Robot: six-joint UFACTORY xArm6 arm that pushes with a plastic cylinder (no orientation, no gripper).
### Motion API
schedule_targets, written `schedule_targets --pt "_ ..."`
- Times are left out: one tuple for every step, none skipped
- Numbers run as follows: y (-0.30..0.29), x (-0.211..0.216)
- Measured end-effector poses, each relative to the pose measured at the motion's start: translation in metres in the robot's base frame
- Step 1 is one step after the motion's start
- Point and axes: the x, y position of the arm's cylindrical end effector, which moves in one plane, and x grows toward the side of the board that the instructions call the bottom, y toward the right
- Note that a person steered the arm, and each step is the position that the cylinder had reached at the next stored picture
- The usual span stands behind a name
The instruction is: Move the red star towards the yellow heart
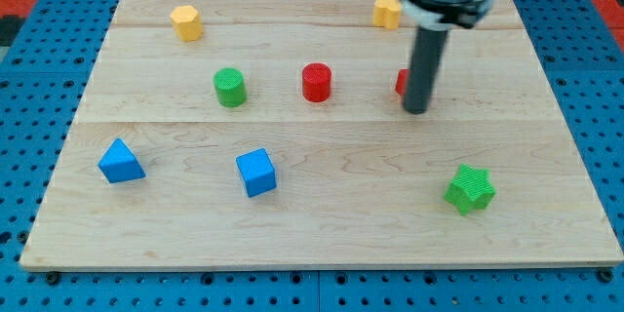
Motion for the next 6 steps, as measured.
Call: schedule_targets --pt "-0.008 0.029" --pt "0.011 0.035" --pt "0.012 0.025" --pt "0.014 -0.018" --pt "0.013 -0.001" --pt "0.019 0.026"
